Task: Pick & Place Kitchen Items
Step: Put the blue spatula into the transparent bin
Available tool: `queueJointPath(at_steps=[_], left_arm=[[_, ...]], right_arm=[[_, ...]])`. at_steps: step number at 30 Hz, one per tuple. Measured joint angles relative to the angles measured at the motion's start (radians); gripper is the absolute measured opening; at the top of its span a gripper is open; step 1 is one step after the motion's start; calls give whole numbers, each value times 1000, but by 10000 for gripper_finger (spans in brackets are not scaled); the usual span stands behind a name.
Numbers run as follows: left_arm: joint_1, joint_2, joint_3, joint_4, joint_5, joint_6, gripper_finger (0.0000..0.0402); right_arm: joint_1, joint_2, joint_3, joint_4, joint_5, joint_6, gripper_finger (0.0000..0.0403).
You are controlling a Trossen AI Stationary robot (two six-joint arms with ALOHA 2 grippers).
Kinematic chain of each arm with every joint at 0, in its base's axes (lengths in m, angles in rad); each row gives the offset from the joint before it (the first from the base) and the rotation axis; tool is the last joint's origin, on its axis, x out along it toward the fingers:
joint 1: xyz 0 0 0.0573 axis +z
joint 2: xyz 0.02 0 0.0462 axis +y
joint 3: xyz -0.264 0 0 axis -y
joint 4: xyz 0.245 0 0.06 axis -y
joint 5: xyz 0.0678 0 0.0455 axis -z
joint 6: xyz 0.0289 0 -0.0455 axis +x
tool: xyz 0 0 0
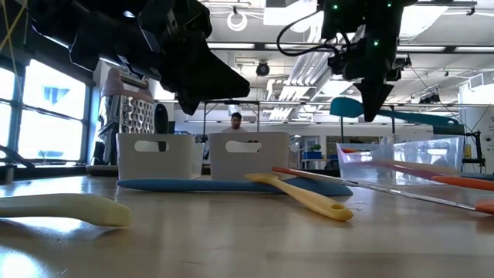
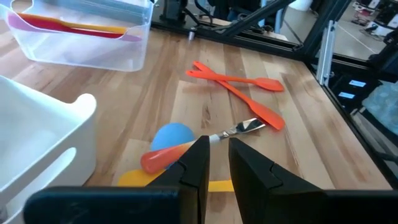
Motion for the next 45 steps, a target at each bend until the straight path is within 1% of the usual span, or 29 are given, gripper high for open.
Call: queueJointPath(at_steps=[4, 15, 20, 27, 33, 38, 40, 45], left_arm=[[0, 0, 0, -2, 0, 0, 57], [0, 0, 0, -5, 0, -7, 57], [0, 0, 0, -5, 0, -7, 57], [0, 0, 0, -7, 20, -8, 57], [0, 0, 0, -8, 21, -8, 57], [0, 0, 0, -8, 20, -8, 57], [0, 0, 0, -5, 20, -6, 57], [0, 0, 0, -4, 19, -4, 57]], right_arm=[[-28, 0, 0, 25, 22, -20, 8], [-43, 0, -1, 65, -21, -22, 8], [-51, 0, -71, 121, -55, -22, 8], [-57, 0, -136, 152, -25, 20, 8], [-75, 0, -198, 177, -42, 36, 8], [-77, 0, -235, 232, -55, 37, 8], [-77, 0, -239, 239, -60, 37, 15], [-77, 0, -240, 239, -59, 61, 48]])
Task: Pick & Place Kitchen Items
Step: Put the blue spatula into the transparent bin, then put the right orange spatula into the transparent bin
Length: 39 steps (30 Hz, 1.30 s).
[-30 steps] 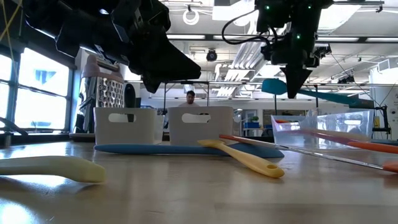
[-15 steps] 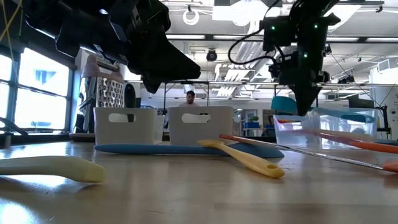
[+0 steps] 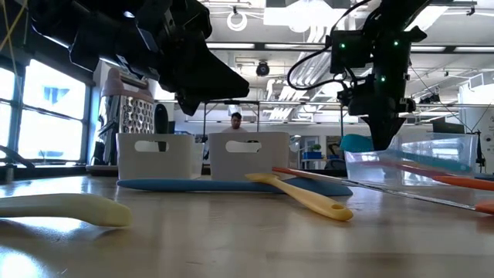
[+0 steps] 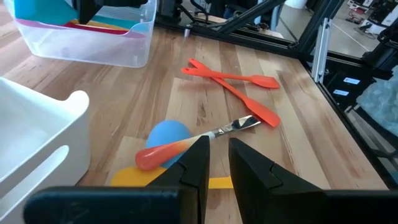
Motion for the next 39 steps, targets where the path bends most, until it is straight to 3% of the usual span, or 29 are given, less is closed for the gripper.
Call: queueJointPath(at_steps=[16, 24, 31, 39], left_arm=[[0, 0, 0, 0, -3, 7, 57], [0, 0, 0, 0, -3, 7, 57], [0, 0, 0, 0, -3, 7, 57], [0, 0, 0, 1, -3, 7, 57]], right_arm=[[0, 0, 0, -27, 11, -34, 64], [-1, 0, 0, -92, 95, -7, 64], [1, 0, 2, -103, 54, 16, 64], [17, 0, 89, -203, 89, 38, 64]])
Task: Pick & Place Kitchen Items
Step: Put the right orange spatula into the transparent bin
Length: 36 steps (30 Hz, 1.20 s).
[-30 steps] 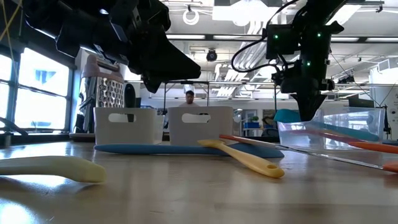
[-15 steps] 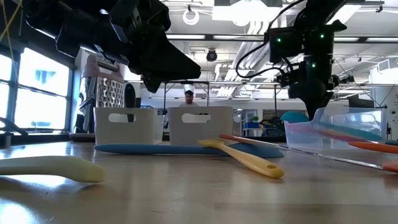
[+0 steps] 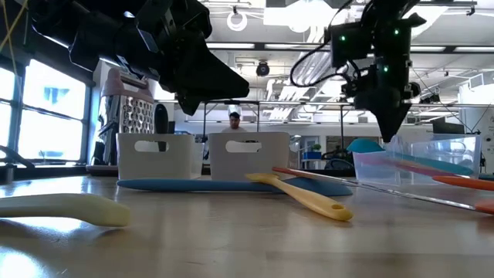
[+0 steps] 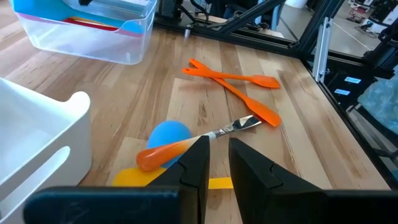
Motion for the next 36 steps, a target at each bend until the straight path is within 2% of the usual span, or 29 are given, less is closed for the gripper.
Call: queueJointPath(at_steps=[11, 19, 28, 32, 36], left_arm=[[0, 0, 0, -1, 6, -3, 57], [0, 0, 0, -9, 33, -27, 57], [-12, 0, 0, -63, 104, -137, 57], [-58, 0, 0, -61, 105, -137, 57], [-119, 0, 0, -53, 58, -136, 57]], right_arm=[[123, -3, 226, -233, 99, 90, 64], [369, -66, 280, -174, 6, 97, 64], [677, -72, 280, -75, -13, 451, 64], [780, -71, 280, -25, 2, 580, 64], [878, -57, 280, -21, 28, 718, 64]])
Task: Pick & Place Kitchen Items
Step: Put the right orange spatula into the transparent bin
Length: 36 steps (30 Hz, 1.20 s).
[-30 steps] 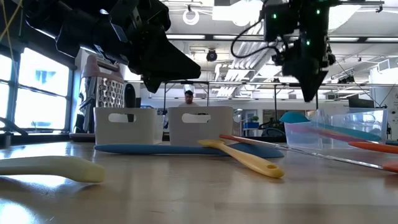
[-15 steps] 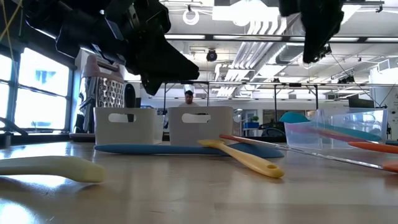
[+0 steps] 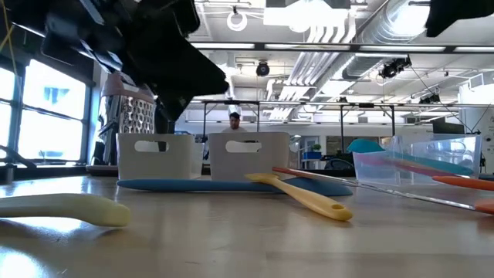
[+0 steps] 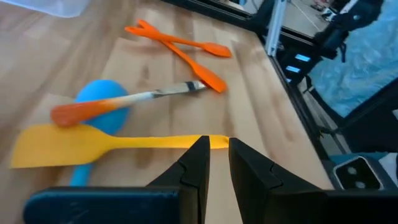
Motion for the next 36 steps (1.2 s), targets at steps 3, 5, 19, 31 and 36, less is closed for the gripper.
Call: queueJointPath(at_steps=[3, 5, 19, 31, 36], left_arm=[[-50, 0, 0, 8, -39, -19, 57], [-83, 0, 0, 7, -64, -36, 57], [-258, 0, 0, 32, -225, -129, 57], [-299, 0, 0, 32, -295, -137, 57], [-299, 0, 0, 32, -317, -136, 57]], right_arm=[[70, 37, 0, -1, 0, 100, 64], [106, 69, 0, -1, -2, 165, 64], [175, 372, -1, -1, -140, 450, 64], [209, 442, -1, -17, -172, 582, 64], [209, 468, -1, -65, -174, 582, 64]])
